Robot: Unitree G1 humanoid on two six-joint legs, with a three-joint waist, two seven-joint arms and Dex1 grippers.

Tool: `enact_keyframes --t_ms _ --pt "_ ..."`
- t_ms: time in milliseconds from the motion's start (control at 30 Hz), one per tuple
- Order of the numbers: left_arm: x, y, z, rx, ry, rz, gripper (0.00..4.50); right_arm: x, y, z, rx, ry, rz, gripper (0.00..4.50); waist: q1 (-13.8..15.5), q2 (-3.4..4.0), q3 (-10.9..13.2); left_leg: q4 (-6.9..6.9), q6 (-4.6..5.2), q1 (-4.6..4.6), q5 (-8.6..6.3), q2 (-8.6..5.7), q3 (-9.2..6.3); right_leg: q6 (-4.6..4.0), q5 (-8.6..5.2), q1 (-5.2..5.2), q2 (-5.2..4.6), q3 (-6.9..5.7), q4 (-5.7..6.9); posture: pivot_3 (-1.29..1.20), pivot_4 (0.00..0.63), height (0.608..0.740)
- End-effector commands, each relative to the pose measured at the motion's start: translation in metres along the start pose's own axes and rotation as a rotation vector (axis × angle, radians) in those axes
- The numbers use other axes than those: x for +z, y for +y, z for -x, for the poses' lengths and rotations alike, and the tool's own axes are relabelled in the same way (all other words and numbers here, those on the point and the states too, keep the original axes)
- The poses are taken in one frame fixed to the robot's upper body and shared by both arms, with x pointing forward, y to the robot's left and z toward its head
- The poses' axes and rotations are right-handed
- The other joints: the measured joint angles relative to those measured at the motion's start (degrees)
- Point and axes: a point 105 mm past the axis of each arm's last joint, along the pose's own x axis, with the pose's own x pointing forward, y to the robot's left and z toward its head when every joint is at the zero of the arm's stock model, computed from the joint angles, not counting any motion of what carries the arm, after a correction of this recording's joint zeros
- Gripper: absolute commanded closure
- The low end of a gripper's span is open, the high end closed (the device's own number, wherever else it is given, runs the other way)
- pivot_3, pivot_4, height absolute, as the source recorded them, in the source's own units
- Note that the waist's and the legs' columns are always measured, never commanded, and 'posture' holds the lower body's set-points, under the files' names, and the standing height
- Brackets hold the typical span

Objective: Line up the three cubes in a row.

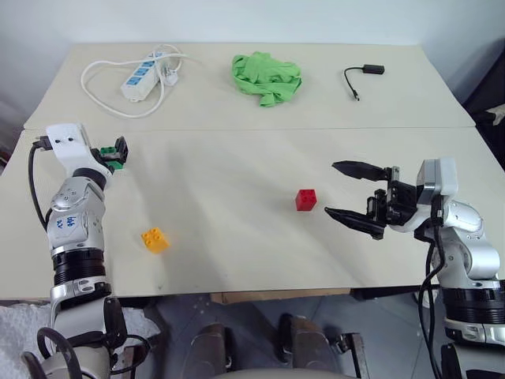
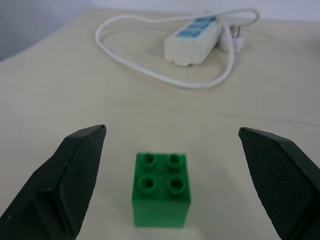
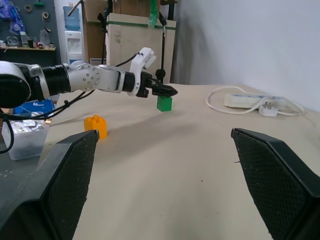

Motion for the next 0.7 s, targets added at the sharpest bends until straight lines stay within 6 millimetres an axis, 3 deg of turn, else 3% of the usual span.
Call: enact_keyframes --t_ms 33,133,267,333,400,467,533,600,700 --pt "0.004 0.006 -0.003 -0.003 0.011 0.0 0.18 0.009 0.001 -0.001 -0.01 -0.021 0.052 0.02 0.0 -0.01 0.0 0.01 -0.01 0.0 0.0 0.0 0.03 0.0 0.0 0.01 0.0 -0.01 0.0 0.0 0.15 0.74" --pt "0.003 0.001 -0.005 -0.035 0.013 0.014 0.89 0.008 0.002 -0.003 -0.013 -0.025 0.053 0.0 0.0 -0.02 0.0 0.01 -0.01 -0.01 0.01 0.0 0.05 0.0 0.0 0.0 0.0 -0.01 0.01 0.0 0.15 0.74" --pt "0.001 -0.003 -0.006 -0.059 0.026 -0.005 2.17 0.005 0.004 -0.003 -0.018 -0.028 0.051 0.0 0.0 -0.04 0.0 0.01 -0.01 -0.02 0.01 -0.01 0.06 0.0 0.0 0.01 0.0 -0.03 0.01 0.0 0.15 0.74" --pt "0.01 -0.002 -0.005 -0.087 -0.024 -0.036 2.83 0.005 0.004 -0.002 -0.02 -0.025 0.053 0.0 -0.1 -0.04 0.0 0.0 -0.01 -0.02 0.01 -0.01 0.06 0.0 0.0 0.01 0.0 -0.03 0.0 0.0 0.15 0.74" --pt "0.022 -0.007 -0.001 -0.18 -0.089 -0.086 3.0 0.005 0.005 -0.001 -0.024 -0.02 0.055 0.0 -0.1 -0.05 0.0 0.0 -0.02 -0.02 0.01 0.0 0.08 0.0 0.0 0.0 0.01 -0.04 0.0 0.0 0.15 0.74" --pt "0.038 -0.023 0.009 -0.374 -0.178 -0.071 3.0 0.005 0.005 0.004 -0.03 -0.01 0.057 0.0 -0.1 -0.05 0.0 0.0 -0.02 -0.02 0.01 0.0 0.1 0.0 0.0 0.0 0.01 -0.04 0.0 0.0 0.15 0.74" --pt "0.05 -0.049 0.04 -0.754 -0.246 -0.104 3.0 0.008 0.004 0.013 -0.044 0.011 0.063 0.0 -0.2 -0.05 0.0 -0.01 -0.03 -0.02 0.02 0.01 0.15 0.0 0.0 -0.01 0.02 -0.04 0.0 0.0 0.15 0.74" --pt "0.05 -0.064 0.067 -1.042 -0.223 -0.18 3.0 0.01 0.002 0.023 -0.052 0.039 0.066 0.0 -0.3 -0.05 0.0 -0.01 -0.03 -0.02 0.01 0.01 0.19 0.0 -0.01 -0.04 0.02 -0.02 -0.02 0.0 0.15 0.74" --pt "0.061 -0.09 0.085 -1.334 -0.183 -0.203 3.0 0.01 0.002 0.044 -0.058 0.113 0.061 0.0 0.5 -0.05 0.0 -0.01 -0.03 -0.04 0.01 0.01 0.21 0.0 -0.02 -0.03 0.02 -0.04 -0.04 0.0 0.15 0.74"
